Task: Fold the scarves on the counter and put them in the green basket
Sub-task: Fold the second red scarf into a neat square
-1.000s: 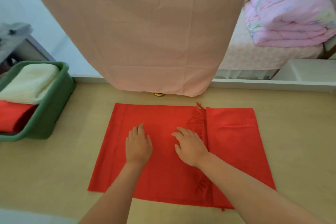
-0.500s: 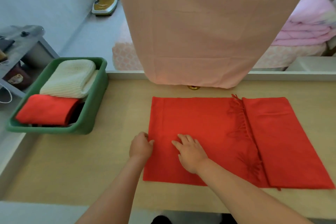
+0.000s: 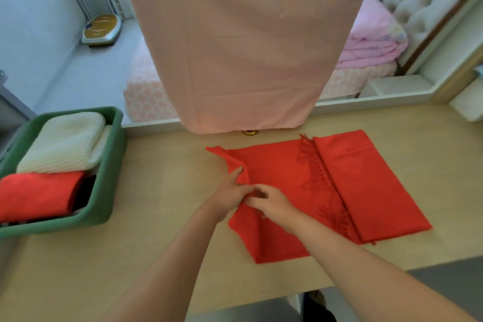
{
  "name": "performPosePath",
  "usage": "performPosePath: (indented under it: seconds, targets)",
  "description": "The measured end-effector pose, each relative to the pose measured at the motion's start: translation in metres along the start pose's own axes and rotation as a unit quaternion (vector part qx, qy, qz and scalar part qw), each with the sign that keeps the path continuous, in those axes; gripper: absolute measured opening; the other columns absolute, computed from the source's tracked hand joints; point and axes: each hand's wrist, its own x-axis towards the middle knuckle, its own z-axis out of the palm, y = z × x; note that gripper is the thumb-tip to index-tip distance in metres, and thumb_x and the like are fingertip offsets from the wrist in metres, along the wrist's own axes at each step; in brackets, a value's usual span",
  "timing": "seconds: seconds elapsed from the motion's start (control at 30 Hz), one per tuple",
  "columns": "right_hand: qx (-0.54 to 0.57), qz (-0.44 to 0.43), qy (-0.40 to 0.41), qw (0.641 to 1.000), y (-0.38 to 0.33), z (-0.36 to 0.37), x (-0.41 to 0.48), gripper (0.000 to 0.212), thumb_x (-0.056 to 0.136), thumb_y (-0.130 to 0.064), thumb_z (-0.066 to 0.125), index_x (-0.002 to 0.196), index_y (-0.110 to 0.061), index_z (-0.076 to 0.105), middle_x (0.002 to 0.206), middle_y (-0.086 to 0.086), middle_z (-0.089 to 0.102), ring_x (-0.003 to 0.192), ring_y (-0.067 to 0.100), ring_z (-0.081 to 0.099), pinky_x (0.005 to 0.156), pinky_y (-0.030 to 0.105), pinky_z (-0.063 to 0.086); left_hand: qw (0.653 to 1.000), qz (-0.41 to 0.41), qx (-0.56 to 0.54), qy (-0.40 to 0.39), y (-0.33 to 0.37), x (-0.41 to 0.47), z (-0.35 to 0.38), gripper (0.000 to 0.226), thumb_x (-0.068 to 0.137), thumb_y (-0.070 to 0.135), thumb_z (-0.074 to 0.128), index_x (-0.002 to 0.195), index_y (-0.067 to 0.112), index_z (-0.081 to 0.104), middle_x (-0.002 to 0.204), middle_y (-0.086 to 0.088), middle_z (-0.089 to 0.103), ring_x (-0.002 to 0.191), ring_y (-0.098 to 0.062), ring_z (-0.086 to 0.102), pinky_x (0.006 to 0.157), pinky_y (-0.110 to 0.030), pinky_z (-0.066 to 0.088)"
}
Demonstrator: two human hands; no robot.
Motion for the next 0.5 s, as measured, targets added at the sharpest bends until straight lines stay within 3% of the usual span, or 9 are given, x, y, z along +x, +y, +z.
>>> performPosePath:
  seconds: [0.07,0.13,0.27,0.37,0.4,0.5]
  targets:
    - [0.007,0.015,0.015,1.000,0.002,-0.014,-0.007,0.019,0.089,-0.016,0.073,0.106,-0.013,0.068,0.081,-0.008,0.069,0.071,0.003,0.063,0.057,0.017,0.046,1.000,-0.008,0.011,-0.029,0.011,0.009,0.019,0.049,0.093,0.013,0.056,0.140,0.026,0.048,0.099,0.002,0.064,0.081,-0.006,0.058,0.068,-0.015,0.046]
    - [-0.015,0.028,0.084,0.996,0.012,-0.032,-0.007,0.007,0.090,-0.017,0.070,0.094,-0.011,0.068,0.074,-0.002,0.064,0.068,0.012,0.059,0.059,0.031,0.047,0.998,-0.019,0.015,-0.050,0.020,0.016,0.039,0.041,0.094,0.011,0.052,0.135,0.017,0.055,0.095,0.000,0.064,0.072,-0.006,0.054,0.056,-0.012,0.042]
    - [-0.081,0.061,0.172,0.980,0.029,-0.080,-0.007,0.025,0.090,-0.006,0.058,0.073,-0.020,0.069,0.059,-0.009,0.061,0.058,0.011,0.055,0.064,0.046,0.054,0.997,-0.011,0.058,-0.048,0.027,0.037,0.072,0.032,0.097,0.014,0.051,0.128,0.020,0.057,0.104,0.000,0.064,0.076,-0.012,0.062,0.070,-0.032,0.056]
    - [-0.080,0.104,0.210,0.969,0.041,-0.122,-0.010,0.023,0.087,-0.006,0.054,0.077,-0.016,0.072,0.067,0.004,0.068,0.063,0.021,0.063,0.064,0.051,0.056,0.989,0.031,0.144,-0.022,0.022,0.054,0.092,0.031,0.095,0.012,0.052,0.124,0.016,0.062,0.103,0.000,0.066,0.073,-0.012,0.064,0.070,-0.028,0.053]
    - [-0.088,0.119,0.219,0.964,0.045,-0.134,-0.012,0.023,0.086,-0.007,0.052,0.079,-0.014,0.072,0.070,0.006,0.070,0.066,0.025,0.066,0.064,0.052,0.057,0.981,0.049,0.189,-0.019,0.021,0.058,0.098,0.032,0.094,0.011,0.052,0.123,0.015,0.063,0.104,0.000,0.068,0.077,-0.013,0.066,0.073,-0.026,0.052]
    - [-0.136,0.170,0.220,0.951,0.058,-0.165,-0.021,0.018,0.088,-0.011,0.051,0.085,-0.011,0.069,0.079,0.014,0.071,0.073,0.035,0.069,0.063,0.048,0.059,0.944,0.099,0.315,-0.017,0.013,0.073,0.116,0.034,0.095,0.010,0.049,0.125,0.015,0.064,0.121,-0.003,0.067,0.111,-0.018,0.062,0.099,-0.025,0.043]
